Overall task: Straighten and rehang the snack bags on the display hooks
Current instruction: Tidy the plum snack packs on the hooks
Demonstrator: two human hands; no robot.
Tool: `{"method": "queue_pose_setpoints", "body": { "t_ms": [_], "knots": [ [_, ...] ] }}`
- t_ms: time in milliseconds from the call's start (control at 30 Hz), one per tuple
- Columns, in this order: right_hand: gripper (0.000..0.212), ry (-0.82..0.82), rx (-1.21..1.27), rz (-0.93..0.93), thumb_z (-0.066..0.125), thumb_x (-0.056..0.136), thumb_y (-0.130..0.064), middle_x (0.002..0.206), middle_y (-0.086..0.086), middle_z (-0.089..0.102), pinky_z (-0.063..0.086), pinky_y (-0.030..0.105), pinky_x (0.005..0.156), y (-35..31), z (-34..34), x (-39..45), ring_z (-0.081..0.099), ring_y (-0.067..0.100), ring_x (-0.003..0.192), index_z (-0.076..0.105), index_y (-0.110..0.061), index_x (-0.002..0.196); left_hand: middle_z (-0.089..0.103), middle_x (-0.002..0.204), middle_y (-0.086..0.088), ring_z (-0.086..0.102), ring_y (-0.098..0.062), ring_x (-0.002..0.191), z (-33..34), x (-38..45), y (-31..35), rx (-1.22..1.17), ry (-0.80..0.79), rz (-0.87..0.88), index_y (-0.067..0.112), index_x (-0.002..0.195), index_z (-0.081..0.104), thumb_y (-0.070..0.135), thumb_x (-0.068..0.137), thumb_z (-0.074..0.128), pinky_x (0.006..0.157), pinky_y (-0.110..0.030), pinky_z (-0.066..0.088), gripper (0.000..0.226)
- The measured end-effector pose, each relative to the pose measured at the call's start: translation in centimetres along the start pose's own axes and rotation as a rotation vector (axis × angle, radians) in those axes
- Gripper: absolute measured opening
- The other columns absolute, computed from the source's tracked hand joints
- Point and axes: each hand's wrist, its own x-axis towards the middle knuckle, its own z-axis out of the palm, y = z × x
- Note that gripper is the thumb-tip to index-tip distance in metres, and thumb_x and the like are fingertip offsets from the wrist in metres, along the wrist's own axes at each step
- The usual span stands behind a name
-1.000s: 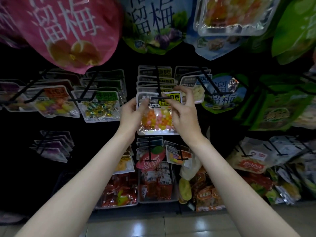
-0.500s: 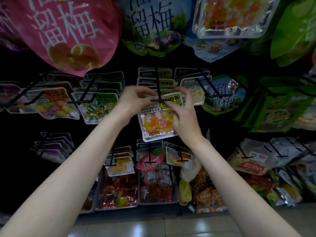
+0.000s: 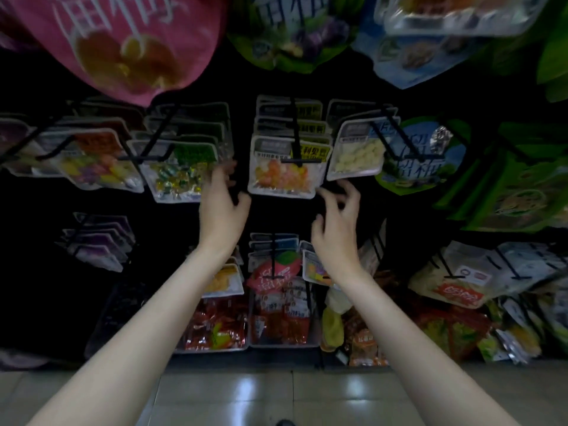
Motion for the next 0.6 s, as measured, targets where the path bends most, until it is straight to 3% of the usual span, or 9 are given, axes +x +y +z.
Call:
{"method": "queue_pose_setpoints", "body": {
  "t_ms": [67,133,267,433,600],
  "knots": [
    [0.043,-0.239,0.014,0.027,0.045,0.092,0.000,0.141,0.008,0.026,0.029,0.015,0.094,1.8,2.2,-2.5,0.033,0.020,0.129,0.043,-0.013,0.133,0.054,0.111,-0.002,0.056,-0.015,0.099,0.2,-2.5,-3.1,0.020,-0.083,-0.077,0.011,0.118,0.053,0.003,0.090,0.052,0.077,-0.019,0.040,0.029],
    [0.050,-0.445,-0.042,-0.016,0.044,0.092,0.002,0.140,0.010,0.032,0.030,0.024,0.102,3.5,4.8,-4.0,0.033,0.024,0.131,0.036,-0.013,0.140,0.058,0.109,-0.005,0.058,-0.017,0.097,0.7,-4.6,-5.8,0.069,-0.166,-0.103,0.010,0.111,0.059,0.000,0.089,0.052,0.078,-0.019,0.041,0.025],
    [0.060,-0.614,-0.119,-0.020,0.043,0.089,0.009,0.140,0.011,0.035,0.032,0.031,0.103,4.9,8.5,-4.0,0.033,0.027,0.130,0.035,-0.017,0.143,0.062,0.104,-0.004,0.058,-0.015,0.091,0.5,-7.3,-8.6,0.137,-0.276,-0.107,0.010,0.105,0.063,-0.001,0.088,0.053,0.076,-0.015,0.039,0.023],
    [0.072,-0.647,-0.170,0.003,0.049,0.087,0.010,0.143,0.008,0.034,0.030,0.034,0.106,5.7,11.1,-3.2,0.026,0.027,0.135,0.026,-0.025,0.146,0.063,0.104,-0.006,0.058,-0.017,0.089,-0.5,-8.1,-9.9,0.159,-0.293,-0.134,0.009,0.102,0.063,-0.003,0.086,0.051,0.076,-0.021,0.043,0.023],
    [0.068,-0.524,-0.186,0.031,0.054,0.085,0.007,0.142,0.010,0.036,0.032,0.038,0.103,6.6,11.7,-3.1,0.029,0.028,0.131,0.030,-0.018,0.143,0.061,0.107,-0.005,0.057,-0.015,0.089,-0.6,-8.7,-10.6,0.177,-0.303,-0.146,0.007,0.105,0.063,-0.001,0.088,0.051,0.076,-0.020,0.043,0.023]
  ]
}}
